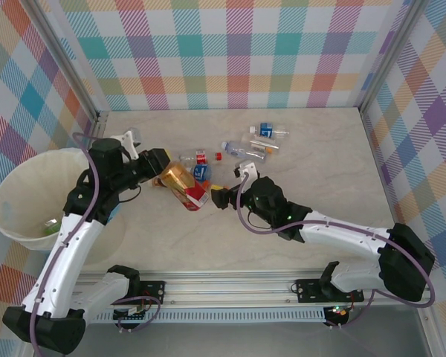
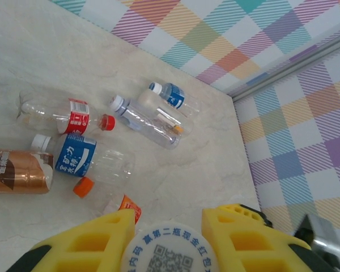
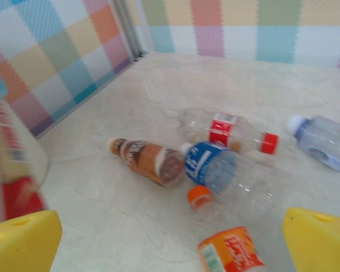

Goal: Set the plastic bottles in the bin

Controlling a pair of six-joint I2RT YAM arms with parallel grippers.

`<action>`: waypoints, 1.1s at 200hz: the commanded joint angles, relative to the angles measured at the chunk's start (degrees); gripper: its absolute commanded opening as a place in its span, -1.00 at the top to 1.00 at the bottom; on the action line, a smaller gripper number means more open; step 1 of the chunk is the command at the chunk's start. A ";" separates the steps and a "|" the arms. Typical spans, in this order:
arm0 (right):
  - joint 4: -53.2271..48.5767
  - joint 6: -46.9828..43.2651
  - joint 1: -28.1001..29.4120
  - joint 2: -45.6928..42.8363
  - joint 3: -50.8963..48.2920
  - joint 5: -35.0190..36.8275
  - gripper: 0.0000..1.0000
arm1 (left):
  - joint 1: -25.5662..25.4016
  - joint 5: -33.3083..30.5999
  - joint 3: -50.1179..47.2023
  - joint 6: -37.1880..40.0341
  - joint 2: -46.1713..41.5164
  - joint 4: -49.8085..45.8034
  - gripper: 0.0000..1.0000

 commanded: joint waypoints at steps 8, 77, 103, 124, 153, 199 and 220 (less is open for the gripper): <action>-1.16 4.48 -0.94 -0.15 -0.67 3.16 -1.00 | 0.29 0.51 7.78 4.54 -2.46 -3.22 1.00; -1.69 5.35 -1.67 3.74 2.00 2.18 -0.99 | 0.28 -6.30 19.98 10.63 -4.51 -11.82 1.00; -2.06 5.63 -2.01 5.30 3.26 1.55 -0.99 | 0.29 -20.54 22.78 13.94 -5.35 -16.41 1.00; -1.80 5.92 -2.11 6.01 3.69 0.85 -0.99 | 0.29 -35.16 23.60 16.02 -6.10 -18.29 1.00; -2.76 6.53 -2.42 6.93 4.31 0.83 -0.99 | 0.26 -45.62 22.85 16.85 -7.24 -15.76 1.00; -3.19 7.50 -2.47 7.47 4.57 0.25 -0.99 | 0.29 -70.99 25.91 18.63 -4.52 -18.56 1.00; -3.23 7.94 -2.48 7.55 4.36 -0.03 -0.99 | 0.38 -76.06 25.28 21.21 -5.88 -15.60 1.00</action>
